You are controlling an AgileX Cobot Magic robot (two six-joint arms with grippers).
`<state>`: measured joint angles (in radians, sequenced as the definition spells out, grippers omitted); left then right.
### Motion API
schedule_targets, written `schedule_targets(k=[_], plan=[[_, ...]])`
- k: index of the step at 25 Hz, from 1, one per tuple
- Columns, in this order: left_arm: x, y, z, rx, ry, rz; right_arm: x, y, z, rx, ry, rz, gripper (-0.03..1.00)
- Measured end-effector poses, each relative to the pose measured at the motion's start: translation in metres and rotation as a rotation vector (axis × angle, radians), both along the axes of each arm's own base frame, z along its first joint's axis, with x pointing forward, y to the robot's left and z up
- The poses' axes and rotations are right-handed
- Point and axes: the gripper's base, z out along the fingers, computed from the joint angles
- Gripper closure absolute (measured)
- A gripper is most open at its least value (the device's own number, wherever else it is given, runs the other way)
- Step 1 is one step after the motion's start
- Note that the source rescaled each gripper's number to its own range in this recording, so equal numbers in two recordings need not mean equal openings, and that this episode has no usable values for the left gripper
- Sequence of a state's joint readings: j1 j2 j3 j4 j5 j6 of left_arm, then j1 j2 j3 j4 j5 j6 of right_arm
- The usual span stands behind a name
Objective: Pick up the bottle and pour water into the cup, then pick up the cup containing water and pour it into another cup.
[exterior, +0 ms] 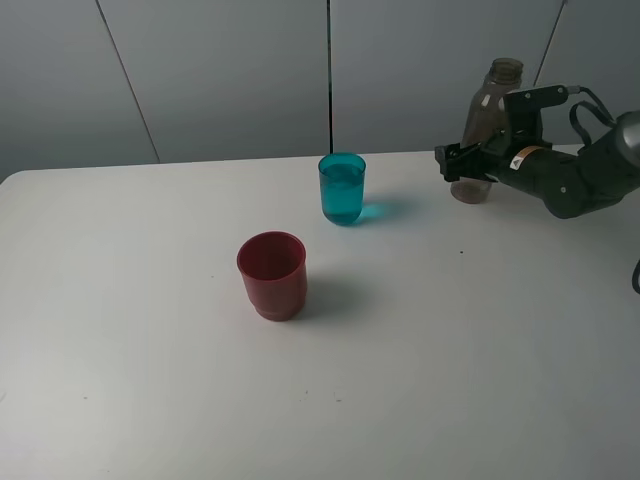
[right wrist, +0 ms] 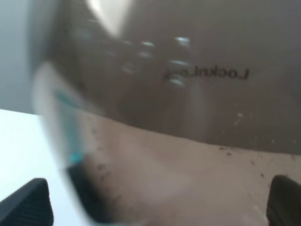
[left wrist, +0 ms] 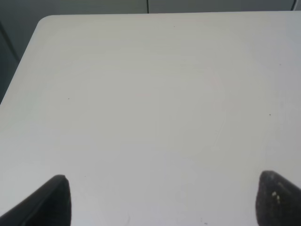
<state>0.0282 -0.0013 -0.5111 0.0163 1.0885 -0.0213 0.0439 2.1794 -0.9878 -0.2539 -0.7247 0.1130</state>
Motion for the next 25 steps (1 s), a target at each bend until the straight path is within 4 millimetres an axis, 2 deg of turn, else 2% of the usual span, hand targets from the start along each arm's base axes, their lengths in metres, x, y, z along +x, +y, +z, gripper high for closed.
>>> schedule_targets(k=[6,11,19,22,25], plan=[[0.000,0.000,0.000,0.000,0.000,0.000,-0.028,-0.002,0.020,-0.024,0.064,-0.006,-0.03],[0.000,0.000,0.000,0.000,0.000,0.000,-0.062,-0.006,0.029,-0.049,0.159,-0.016,-0.03],[0.000,0.000,0.000,0.000,0.000,0.000,-0.108,-0.009,0.052,-0.060,0.200,-0.021,-0.03],[0.000,0.000,0.000,0.000,0.000,0.000,-0.122,-0.001,0.060,-0.074,0.193,0.033,-0.03],[0.000,0.000,0.000,0.000,0.000,0.000,-0.129,0.016,0.060,-0.103,0.191,0.139,-0.03]])
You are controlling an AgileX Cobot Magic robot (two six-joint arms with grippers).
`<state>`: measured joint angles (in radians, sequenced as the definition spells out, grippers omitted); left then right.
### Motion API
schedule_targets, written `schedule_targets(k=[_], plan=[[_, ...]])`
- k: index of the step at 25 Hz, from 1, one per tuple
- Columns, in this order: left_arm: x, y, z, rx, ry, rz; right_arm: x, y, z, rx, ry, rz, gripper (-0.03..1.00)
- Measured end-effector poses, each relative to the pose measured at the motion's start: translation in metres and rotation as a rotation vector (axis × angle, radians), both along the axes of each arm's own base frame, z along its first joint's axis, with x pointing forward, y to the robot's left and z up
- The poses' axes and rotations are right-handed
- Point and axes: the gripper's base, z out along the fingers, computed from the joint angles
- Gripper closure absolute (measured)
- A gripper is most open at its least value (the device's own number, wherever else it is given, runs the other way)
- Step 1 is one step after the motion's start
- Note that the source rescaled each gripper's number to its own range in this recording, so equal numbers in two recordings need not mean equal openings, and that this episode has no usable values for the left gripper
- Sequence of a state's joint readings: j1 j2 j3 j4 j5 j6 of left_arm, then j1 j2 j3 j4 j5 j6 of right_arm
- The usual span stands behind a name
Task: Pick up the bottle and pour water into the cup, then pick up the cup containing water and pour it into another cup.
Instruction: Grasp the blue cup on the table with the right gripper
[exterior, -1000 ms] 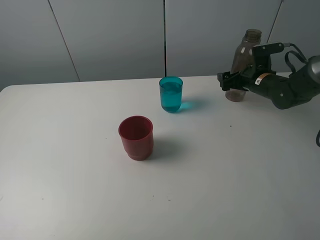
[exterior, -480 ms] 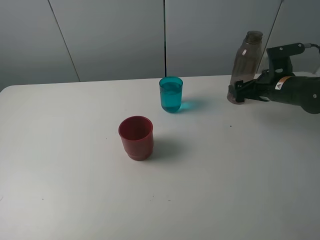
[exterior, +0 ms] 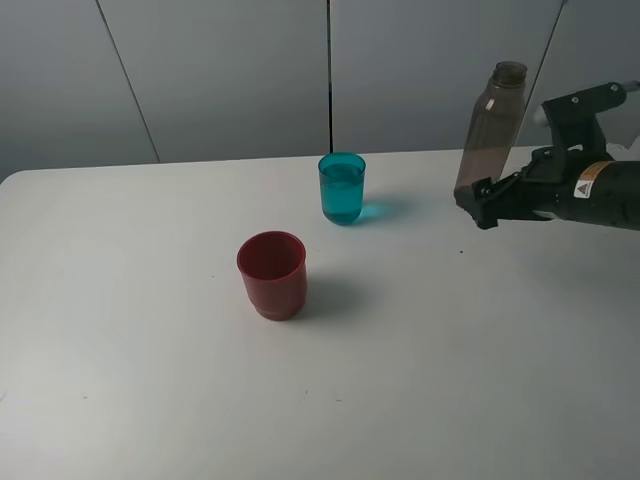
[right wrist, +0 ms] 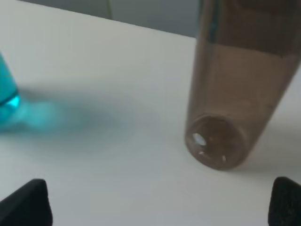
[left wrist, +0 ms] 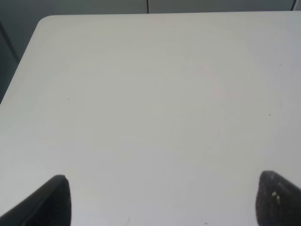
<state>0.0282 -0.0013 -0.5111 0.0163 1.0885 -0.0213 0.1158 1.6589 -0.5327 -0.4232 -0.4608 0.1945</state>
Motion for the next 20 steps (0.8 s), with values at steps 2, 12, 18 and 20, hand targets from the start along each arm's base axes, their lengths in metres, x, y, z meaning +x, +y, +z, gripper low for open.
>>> schedule_targets(k=[2,12,18,20], plan=[[0.000,0.000,0.000,0.000,0.000,0.000,-0.002,0.012,0.001,0.009,-0.016,0.055,-0.03],[0.000,0.000,0.000,0.000,0.000,0.000,0.011,0.045,-0.021,0.097,-0.087,0.209,-0.03],[0.000,0.000,0.000,0.000,0.000,0.000,0.024,0.061,-0.033,0.094,-0.078,0.267,-0.03],[0.000,0.000,0.000,0.000,0.000,0.000,0.028,0.067,-0.036,0.089,-0.080,0.286,-0.03]])
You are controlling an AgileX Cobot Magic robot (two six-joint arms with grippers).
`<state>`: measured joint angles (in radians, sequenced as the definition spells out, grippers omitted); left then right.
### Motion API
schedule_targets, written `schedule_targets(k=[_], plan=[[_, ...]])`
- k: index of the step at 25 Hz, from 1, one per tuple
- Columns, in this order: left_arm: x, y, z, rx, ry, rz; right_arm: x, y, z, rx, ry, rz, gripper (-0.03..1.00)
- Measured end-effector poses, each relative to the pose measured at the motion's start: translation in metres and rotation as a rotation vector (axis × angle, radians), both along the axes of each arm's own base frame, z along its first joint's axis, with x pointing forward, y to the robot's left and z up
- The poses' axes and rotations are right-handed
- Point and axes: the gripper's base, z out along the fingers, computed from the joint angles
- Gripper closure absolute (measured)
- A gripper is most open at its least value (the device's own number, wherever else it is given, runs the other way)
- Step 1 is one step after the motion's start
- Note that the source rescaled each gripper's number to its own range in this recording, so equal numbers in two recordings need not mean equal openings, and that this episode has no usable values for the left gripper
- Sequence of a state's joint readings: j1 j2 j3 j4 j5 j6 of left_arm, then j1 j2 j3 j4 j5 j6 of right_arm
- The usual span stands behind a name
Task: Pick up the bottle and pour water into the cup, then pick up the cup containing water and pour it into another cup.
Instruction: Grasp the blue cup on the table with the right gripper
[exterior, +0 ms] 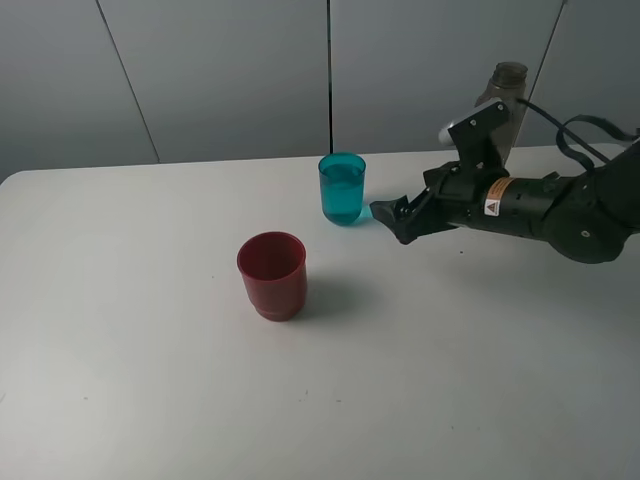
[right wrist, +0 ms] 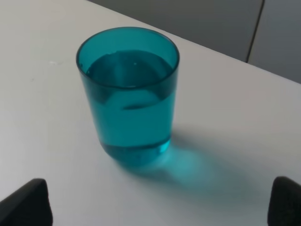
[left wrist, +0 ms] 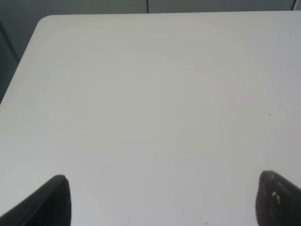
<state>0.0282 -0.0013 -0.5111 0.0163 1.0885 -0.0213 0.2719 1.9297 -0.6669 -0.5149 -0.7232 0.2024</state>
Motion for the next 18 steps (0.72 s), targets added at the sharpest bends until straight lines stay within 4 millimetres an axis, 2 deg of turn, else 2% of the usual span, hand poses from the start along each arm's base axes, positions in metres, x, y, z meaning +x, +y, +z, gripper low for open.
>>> schedule_targets(k=[8,14,18], plan=[[0.000,0.000,0.000,0.002,0.000,-0.001,0.021,0.025,-0.017,0.002,-0.002,0.046,-0.03],[0.000,0.000,0.000,0.003,0.000,-0.002,0.035,0.028,-0.029,0.019,0.010,0.005,-0.03],[0.000,0.000,0.000,0.003,0.000,-0.002,0.036,0.035,-0.035,0.018,0.016,0.018,-0.03]])
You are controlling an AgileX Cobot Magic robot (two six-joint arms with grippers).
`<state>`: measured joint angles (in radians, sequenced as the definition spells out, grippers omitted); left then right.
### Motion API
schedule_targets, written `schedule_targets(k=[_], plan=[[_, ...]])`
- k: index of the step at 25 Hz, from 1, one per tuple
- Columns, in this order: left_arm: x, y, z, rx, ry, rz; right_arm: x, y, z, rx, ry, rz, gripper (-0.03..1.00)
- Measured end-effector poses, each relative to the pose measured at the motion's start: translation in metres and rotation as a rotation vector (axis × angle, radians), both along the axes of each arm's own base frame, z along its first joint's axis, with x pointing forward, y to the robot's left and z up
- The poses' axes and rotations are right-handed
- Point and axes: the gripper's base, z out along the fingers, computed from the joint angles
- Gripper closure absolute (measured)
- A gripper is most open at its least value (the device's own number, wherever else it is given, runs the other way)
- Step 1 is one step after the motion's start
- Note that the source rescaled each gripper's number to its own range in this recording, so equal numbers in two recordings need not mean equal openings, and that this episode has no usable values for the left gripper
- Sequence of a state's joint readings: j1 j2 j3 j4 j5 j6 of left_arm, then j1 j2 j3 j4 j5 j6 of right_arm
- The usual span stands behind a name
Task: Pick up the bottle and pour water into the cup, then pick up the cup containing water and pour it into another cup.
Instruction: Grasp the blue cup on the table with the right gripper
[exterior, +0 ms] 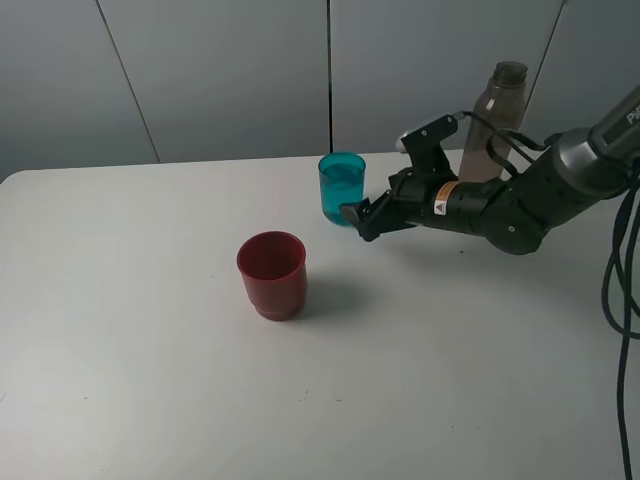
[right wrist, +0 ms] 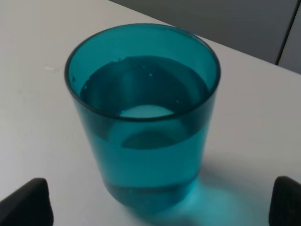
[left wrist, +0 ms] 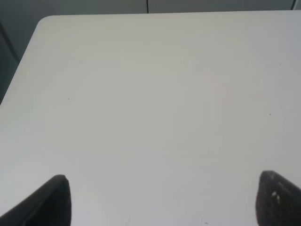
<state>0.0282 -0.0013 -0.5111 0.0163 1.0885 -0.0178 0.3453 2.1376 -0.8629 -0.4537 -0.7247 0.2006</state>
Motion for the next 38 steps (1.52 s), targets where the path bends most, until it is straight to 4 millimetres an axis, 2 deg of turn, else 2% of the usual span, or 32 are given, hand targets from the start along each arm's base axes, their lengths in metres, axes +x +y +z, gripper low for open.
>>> schedule_targets(k=[5,10,19,38], plan=[[0.000,0.000,0.000,-0.002,0.000,0.001,0.007,0.008,-0.010,0.000,0.004,0.010,-0.03],[0.000,0.000,0.000,-0.002,0.000,0.001,0.015,0.012,-0.010,0.007,-0.014,0.014,-0.03],[0.000,0.000,0.000,-0.002,0.000,0.001,0.020,0.021,-0.022,0.017,0.003,0.018,-0.03],[0.000,0.000,0.000,-0.002,0.000,0.001,0.037,0.039,-0.036,0.054,-0.022,0.012,-0.03]])
